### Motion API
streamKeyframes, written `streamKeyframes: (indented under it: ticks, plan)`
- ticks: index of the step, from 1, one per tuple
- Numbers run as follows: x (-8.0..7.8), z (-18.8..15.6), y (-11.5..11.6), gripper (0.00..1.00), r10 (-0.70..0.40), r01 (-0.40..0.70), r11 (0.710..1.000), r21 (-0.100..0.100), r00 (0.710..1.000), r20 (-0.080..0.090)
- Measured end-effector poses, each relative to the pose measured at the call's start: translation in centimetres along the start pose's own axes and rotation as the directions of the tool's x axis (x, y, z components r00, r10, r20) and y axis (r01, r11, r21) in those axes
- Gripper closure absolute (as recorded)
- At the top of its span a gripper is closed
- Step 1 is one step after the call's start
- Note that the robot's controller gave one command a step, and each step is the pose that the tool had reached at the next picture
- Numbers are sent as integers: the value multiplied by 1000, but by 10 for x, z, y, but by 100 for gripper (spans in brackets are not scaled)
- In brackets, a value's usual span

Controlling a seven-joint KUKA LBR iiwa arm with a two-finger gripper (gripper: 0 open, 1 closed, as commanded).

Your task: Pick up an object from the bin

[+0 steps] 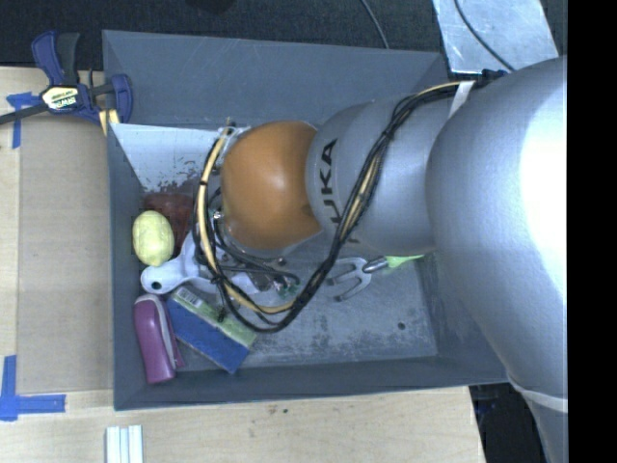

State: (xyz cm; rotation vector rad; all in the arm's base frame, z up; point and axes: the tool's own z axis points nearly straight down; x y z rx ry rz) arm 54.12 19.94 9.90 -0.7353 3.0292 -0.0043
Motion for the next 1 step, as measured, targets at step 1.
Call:
streamKeyframes:
  ticks: [1]
  plan:
    - [0, -28, -1, 100, 1, -1, 1000, 1, 1000, -1]
